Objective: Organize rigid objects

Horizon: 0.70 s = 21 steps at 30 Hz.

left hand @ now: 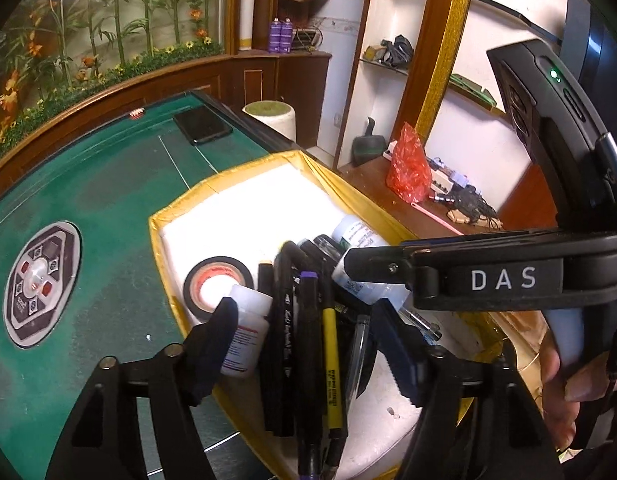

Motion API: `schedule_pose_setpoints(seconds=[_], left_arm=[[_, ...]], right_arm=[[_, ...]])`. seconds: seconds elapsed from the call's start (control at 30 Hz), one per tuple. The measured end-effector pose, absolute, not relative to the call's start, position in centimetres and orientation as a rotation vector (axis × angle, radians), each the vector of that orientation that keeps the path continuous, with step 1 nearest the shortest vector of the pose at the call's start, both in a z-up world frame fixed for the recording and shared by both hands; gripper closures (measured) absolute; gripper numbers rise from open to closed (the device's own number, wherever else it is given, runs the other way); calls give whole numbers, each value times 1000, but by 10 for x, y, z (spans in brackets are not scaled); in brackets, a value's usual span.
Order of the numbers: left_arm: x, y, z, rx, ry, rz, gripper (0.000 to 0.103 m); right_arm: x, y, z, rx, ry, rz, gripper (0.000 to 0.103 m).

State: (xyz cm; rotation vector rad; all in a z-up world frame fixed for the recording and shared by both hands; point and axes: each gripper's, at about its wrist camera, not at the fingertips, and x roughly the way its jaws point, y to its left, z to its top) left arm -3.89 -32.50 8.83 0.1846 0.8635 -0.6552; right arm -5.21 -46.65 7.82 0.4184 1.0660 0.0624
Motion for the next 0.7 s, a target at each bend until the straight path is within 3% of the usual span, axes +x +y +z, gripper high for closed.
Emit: schedule_pose_setpoints(seconds=[0.13,0.27,0.37,0.7], left_arm=[[-42,-316,93,198,835,-626,15],[-42,-304,98,195,804,-591,11],[-46,-289,106,187,738,-553,2],[-44,-254,129,247,747,-510,1]], right_arm=[[-57,-461,88,398,1036,47,46],[-66,-453,102,343,981,11,37],[-72,-449,110,313,943,-19,31],[-102,-434,120,291,905,-46,27]])
